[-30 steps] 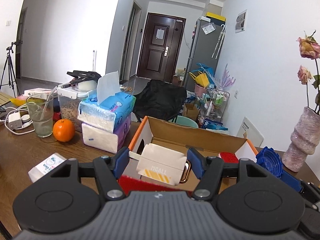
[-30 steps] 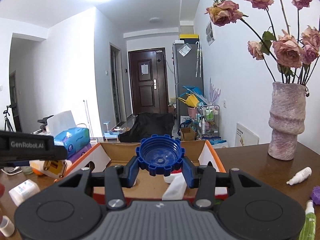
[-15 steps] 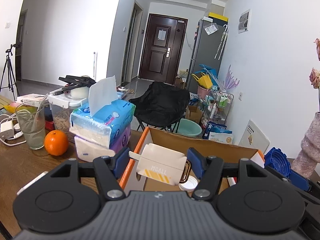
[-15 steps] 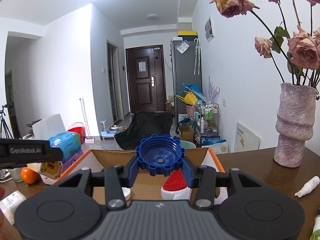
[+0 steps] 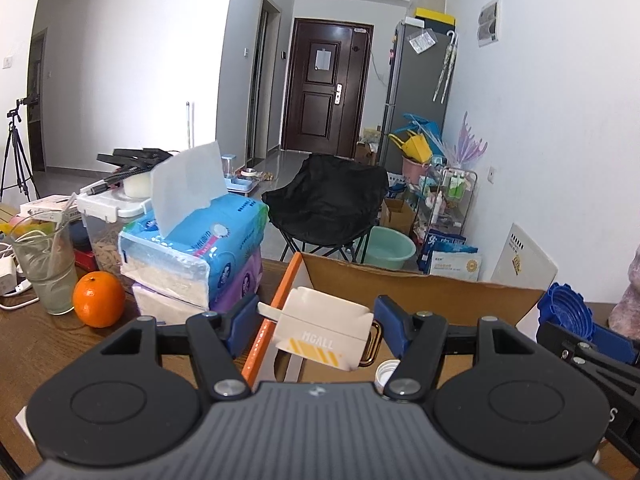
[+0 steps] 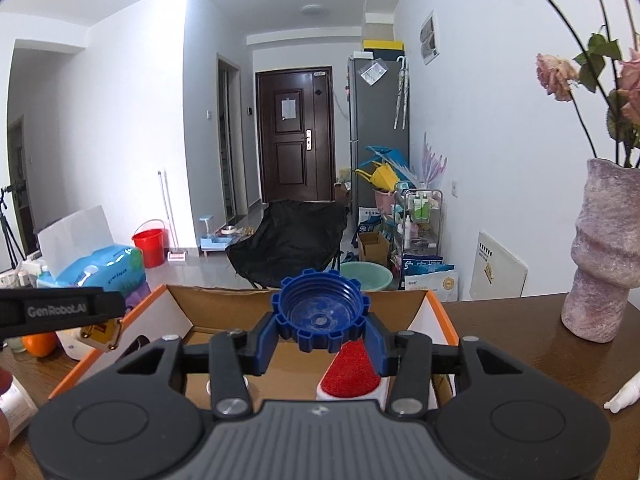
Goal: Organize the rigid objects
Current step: 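Carry the plug adapter and blue cap over the red box with both grippers, then release the plug adapter with the left gripper while the right gripper releases the blue cap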
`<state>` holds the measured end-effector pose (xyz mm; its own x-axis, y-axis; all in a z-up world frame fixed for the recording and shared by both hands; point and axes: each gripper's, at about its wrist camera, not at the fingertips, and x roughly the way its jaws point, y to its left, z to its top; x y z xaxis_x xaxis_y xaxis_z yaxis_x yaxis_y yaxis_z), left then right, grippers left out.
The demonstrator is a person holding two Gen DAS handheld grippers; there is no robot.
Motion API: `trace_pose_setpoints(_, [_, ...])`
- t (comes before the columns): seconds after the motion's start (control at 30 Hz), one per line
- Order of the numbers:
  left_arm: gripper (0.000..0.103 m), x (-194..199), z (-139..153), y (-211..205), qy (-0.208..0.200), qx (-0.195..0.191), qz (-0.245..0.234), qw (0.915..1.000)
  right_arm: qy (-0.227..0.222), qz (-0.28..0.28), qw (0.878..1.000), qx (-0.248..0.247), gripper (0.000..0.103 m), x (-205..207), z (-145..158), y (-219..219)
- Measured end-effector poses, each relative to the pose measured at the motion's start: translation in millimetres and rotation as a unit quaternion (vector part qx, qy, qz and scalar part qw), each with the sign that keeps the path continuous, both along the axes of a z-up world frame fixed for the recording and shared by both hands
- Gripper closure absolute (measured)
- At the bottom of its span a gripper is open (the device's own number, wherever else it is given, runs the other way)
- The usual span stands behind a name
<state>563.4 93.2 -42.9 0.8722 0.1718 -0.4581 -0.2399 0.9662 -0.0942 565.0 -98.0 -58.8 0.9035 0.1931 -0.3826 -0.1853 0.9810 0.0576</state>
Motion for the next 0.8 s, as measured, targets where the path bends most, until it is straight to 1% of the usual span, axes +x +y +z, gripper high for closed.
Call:
trace_pose_setpoints(0.2, [0.037,13,-11,-1,0.013,0.015,-0.001,0.9998,0.014,0.006,1.000,-0.011,0.058,10,-6,4])
trace_pose_setpoints(0.3, [0.037,17,-15,-1,0.021,0.016,-0.010,0.9996,0.026,0.007,0.999,-0.016,0.058,14,-10,6])
trace_pose_setpoints(0.37, [0.037,17,-17,-4,0.026,0.024,-0.014,0.9993,0.030,0.004,0.999,-0.022,0.057,15,-13,7])
trace_pose_setpoints(0.4, [0.036,17,-17,-5,0.026,0.027,-0.016,0.9991,0.032,0.002,0.999,-0.025,0.047,15,-13,8])
trace_pose_setpoints(0.43, [0.025,16,-17,-7,0.025,0.032,-0.015,0.9991,0.033,-0.003,0.999,-0.025,0.038,15,-14,7])
trace_pose_setpoints(0.47, [0.013,14,-16,-7,0.021,0.035,-0.012,0.9991,0.033,-0.008,0.999,-0.023,0.016,15,-14,6])
trace_pose_setpoints(0.5, [0.009,11,-15,-7,0.015,0.038,-0.008,0.9992,0.030,-0.012,0.999,-0.022,0.003,14,-13,5])
trace_pose_setpoints(0.53, [0.004,9,-13,-7,0.008,0.040,-0.003,0.9991,0.024,-0.019,0.999,-0.023,0.001,12,-13,3])
trace_pose_setpoints(0.6, [0.000,7,-11,-5,0.004,0.043,0.001,0.9991,0.021,-0.028,0.999,-0.027,0.000,12,-11,0])
trace_pose_setpoints(0.7, [0.000,7,-9,-2,0.004,0.035,0.008,0.9994,0.030,-0.033,0.999,-0.018,0.000,14,-13,-7])
trace_pose_setpoints(0.8, [0.000,8,-10,1,0.010,0.027,0.012,0.9995,0.036,-0.038,0.998,-0.019,0.000,16,-14,-9])
